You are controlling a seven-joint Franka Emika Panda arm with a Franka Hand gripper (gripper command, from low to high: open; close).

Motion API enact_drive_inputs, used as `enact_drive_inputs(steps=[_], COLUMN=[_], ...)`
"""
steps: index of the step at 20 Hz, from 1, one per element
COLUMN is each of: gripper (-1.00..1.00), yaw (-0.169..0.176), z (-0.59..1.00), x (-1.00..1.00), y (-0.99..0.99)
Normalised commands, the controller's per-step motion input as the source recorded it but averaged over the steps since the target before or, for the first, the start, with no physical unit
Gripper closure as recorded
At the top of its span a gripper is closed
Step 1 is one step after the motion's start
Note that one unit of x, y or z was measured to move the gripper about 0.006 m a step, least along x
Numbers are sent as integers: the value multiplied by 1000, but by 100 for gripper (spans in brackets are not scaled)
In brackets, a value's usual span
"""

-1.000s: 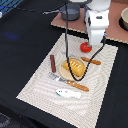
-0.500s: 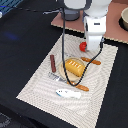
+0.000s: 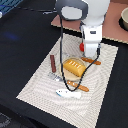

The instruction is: Interact with the objects in diverse but meaningful ways.

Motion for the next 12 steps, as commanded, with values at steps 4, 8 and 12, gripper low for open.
enact_drive_inputs(steps=[4, 8, 12], gripper=[100, 100, 100], yaw=[69, 71, 51], z=[-471, -436, 219], x=[-81, -66, -159], y=[0, 0, 302])
